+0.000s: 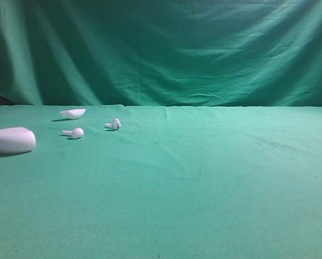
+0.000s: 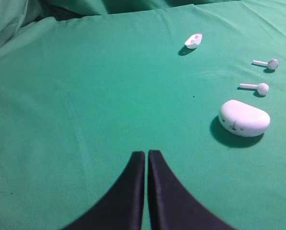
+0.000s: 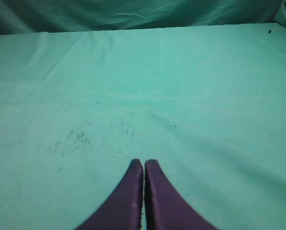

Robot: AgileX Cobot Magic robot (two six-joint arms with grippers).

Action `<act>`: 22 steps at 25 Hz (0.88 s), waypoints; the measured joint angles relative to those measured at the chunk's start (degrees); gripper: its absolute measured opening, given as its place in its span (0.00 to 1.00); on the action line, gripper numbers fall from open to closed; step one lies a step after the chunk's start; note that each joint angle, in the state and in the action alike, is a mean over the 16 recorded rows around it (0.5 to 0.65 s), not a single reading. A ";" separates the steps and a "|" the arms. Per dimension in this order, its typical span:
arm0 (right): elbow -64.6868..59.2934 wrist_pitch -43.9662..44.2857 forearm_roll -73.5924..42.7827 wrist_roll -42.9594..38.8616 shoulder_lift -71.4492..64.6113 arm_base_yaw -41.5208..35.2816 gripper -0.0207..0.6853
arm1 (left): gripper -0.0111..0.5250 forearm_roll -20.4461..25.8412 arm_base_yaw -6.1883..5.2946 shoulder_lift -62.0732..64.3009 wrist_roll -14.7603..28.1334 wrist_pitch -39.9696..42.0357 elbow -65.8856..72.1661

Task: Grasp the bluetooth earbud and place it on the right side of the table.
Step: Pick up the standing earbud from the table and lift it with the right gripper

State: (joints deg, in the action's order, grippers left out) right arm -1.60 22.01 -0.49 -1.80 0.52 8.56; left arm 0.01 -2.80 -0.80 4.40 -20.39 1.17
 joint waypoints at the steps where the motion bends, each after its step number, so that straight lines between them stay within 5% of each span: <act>1: 0.00 0.00 0.00 0.00 0.00 0.00 0.03 | 0.02 0.00 0.00 0.00 0.00 0.00 0.00; 22: 0.00 -0.98 0.03 0.22 0.00 0.00 0.03 | 0.02 -0.01 0.00 0.00 0.00 0.00 0.00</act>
State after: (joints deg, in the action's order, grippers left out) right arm -1.61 21.03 -0.46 -1.57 0.52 8.56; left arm 0.00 -2.80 -0.80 4.40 -20.39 1.17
